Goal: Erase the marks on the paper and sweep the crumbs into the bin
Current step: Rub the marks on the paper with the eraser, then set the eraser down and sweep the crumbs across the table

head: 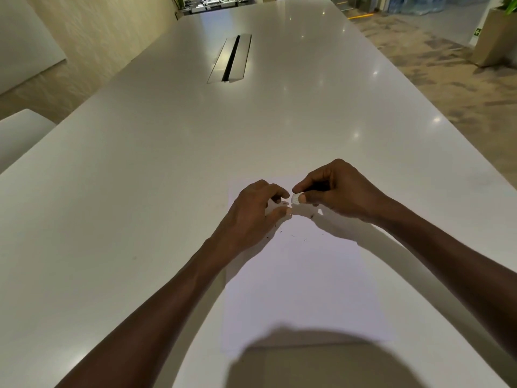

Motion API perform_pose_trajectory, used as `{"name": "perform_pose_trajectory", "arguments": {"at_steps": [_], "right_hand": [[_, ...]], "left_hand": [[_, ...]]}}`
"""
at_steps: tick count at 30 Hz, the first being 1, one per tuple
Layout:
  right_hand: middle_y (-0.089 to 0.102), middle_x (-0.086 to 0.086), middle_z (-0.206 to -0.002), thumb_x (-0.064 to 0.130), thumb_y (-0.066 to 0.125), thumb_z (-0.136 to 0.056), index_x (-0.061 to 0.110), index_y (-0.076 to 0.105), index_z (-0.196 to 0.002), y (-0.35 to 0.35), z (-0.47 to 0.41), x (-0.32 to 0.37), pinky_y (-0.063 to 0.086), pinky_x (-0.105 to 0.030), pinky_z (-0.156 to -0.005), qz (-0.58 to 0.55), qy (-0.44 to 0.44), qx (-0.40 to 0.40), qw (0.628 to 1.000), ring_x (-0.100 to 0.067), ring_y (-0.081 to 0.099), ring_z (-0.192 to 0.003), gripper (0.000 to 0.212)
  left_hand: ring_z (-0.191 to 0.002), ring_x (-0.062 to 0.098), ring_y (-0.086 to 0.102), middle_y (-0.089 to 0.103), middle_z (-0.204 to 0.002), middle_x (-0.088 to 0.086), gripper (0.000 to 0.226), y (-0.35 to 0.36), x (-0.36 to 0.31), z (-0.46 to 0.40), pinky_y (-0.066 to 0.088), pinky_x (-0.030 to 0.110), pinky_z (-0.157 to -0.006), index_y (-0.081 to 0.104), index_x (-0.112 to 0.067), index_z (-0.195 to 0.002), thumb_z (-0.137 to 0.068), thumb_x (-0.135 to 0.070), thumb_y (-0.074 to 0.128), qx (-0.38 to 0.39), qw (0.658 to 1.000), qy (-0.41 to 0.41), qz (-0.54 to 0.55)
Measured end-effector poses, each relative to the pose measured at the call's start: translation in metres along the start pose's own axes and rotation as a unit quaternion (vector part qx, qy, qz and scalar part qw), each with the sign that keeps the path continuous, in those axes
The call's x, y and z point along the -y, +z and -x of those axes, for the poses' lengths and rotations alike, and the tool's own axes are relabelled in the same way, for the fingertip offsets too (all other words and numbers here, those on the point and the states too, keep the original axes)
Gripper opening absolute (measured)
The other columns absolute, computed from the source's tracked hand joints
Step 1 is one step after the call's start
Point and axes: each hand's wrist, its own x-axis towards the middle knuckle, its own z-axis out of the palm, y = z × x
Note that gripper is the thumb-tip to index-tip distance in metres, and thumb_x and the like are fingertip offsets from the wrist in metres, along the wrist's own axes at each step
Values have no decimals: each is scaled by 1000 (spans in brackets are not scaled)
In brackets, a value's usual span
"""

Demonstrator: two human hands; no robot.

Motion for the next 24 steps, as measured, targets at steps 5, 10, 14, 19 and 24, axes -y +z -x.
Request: {"name": "perform_pose_trajectory", "arguments": {"at_steps": [5, 10, 14, 19, 24], "right_hand": [[75, -2, -76, 4, 74, -82, 13, 79, -94, 5, 1, 3, 52, -20, -67, 7, -11, 5, 1000, -3, 64, -60, 15], [75, -5, -78, 3, 73, -82, 13, 79, -93, 2, 4, 4, 53, -24, -67, -1, -11, 10, 1000, -8, 65, -64, 15], [73, 6, -68, 9, 76, -81, 13, 78, -90, -6, 11, 7, 48, -15, -57, 0, 7, -14, 1000, -4, 62, -55, 11], [67, 17, -55, 12, 75, -80, 14, 77, -85, -12, 31, 5, 44, -11, -51, 26, 23, -40, 999, -1, 60, -49, 5], [67, 10, -60, 20, 77, -81, 19, 78, -89, -24, 63, -13, 42, -6, -49, 39, 68, -122, 990, -8, 63, -55, 8]], "left_hand": [[-81, 2, 53, 64, -85, -13, 16, -5, 0, 2, 36, 21, -69, 74, -28, -90, -83, -41, 69, 6, 999, 16, 29], [-79, 5, 52, 60, -80, -18, 16, -8, 0, 1, 36, 22, -69, 76, -24, -86, -92, -24, 61, 0, 999, 33, -5], [-84, 9, 53, 63, -82, -12, 11, -7, -2, 4, 39, 28, -70, 74, -26, -83, -90, -27, 66, -19, 999, -13, -30], [-83, 4, 50, 60, -76, -14, 16, -8, -10, 9, 37, 26, -67, 70, -30, -70, -77, -41, 79, -70, 995, -67, -25], [-98, 15, 54, 66, -97, -11, 17, -3, -7, 16, 43, 31, -78, 77, -26, -102, -94, -27, 62, -91, 995, -22, -46]]}}
